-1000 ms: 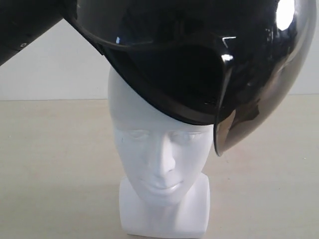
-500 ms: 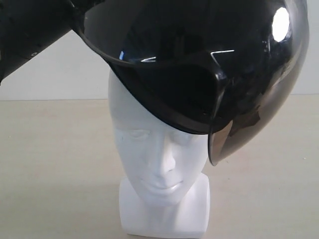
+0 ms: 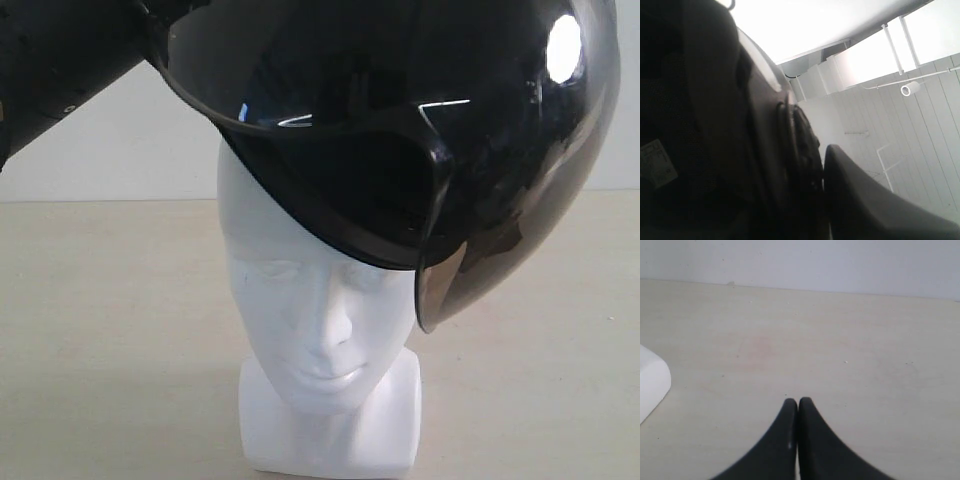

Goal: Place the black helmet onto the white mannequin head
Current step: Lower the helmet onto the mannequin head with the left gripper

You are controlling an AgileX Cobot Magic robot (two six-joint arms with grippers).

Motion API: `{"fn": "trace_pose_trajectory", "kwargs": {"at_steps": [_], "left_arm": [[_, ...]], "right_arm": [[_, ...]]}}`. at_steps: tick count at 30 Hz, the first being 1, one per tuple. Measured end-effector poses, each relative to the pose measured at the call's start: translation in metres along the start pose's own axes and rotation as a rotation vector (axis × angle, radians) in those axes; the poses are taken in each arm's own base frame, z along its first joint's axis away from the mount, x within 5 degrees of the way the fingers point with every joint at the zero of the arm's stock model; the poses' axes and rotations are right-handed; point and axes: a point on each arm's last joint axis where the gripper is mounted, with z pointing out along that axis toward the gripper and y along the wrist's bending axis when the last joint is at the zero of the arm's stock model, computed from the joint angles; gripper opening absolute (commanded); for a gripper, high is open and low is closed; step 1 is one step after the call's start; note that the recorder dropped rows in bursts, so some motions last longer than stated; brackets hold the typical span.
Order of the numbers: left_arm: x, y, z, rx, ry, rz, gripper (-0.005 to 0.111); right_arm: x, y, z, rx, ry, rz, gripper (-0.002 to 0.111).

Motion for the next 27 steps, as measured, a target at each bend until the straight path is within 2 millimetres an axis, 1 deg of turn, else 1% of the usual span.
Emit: {"fn": "trace_pose_trajectory", "kwargs": {"at_steps": [17,23,27], "left_arm": [[0.002,-0.005,0.0,-0.045,0.0,0.062,0.004],[-0.007,-0.004,-0.007,-0.075,-0.01,0.096,0.004],[-0.009,-0.004,-0.009,-0.09,-0.009,0.102,0.004]], "right_arm": [[0.0,0.0,0.0,0.0,0.0,0.0,0.0],[0.0,0.0,0.0,0.0,0.0,0.0,0.0],[0.0,0.0,0.0,0.0,0.0,0.0,0.0]]}}
